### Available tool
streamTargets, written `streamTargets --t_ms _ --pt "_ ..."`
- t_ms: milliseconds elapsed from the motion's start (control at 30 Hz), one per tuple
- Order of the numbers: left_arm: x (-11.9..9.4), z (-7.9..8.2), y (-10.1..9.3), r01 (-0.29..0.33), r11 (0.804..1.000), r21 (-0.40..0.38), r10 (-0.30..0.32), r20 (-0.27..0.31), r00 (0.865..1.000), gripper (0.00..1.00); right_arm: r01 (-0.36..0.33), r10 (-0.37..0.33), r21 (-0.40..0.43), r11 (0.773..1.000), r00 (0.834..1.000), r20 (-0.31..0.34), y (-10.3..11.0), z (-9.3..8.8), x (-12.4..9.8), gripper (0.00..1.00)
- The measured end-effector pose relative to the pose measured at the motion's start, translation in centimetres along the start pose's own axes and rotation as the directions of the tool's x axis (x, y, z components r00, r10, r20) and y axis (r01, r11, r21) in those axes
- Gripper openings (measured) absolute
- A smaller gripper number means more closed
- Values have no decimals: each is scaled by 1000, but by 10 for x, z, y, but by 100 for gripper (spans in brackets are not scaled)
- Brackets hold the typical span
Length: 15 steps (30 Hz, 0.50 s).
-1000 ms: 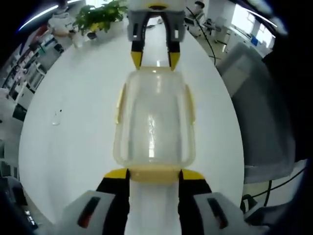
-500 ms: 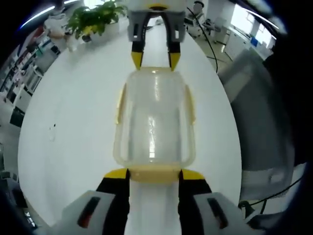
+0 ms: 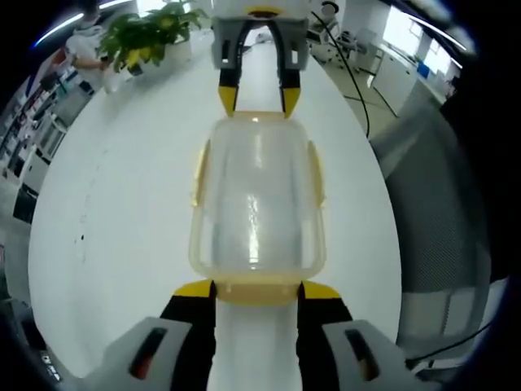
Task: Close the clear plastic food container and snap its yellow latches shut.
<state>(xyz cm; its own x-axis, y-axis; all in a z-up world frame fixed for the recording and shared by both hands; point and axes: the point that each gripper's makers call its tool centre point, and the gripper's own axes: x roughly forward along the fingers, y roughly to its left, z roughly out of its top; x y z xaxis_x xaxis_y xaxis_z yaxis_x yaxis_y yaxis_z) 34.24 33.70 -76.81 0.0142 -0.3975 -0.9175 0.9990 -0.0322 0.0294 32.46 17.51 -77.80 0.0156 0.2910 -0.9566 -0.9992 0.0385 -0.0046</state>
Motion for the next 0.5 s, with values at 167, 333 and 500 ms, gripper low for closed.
streamTargets --t_ms 167,333,500 --pt "7 13 1 5 1000 6 -5 1 1000 33 -5 5 4 1000 1000 2 2 -16 -5 36" --pt "13 27 0 4 1000 9 -4 2 1000 33 -2 2 0 1000 1000 -5 2 -32 -7 36" --pt "19 36 0 8 1000 10 -8 10 1000 33 -3 3 -3 1000 1000 -11 1 -40 -11 36"
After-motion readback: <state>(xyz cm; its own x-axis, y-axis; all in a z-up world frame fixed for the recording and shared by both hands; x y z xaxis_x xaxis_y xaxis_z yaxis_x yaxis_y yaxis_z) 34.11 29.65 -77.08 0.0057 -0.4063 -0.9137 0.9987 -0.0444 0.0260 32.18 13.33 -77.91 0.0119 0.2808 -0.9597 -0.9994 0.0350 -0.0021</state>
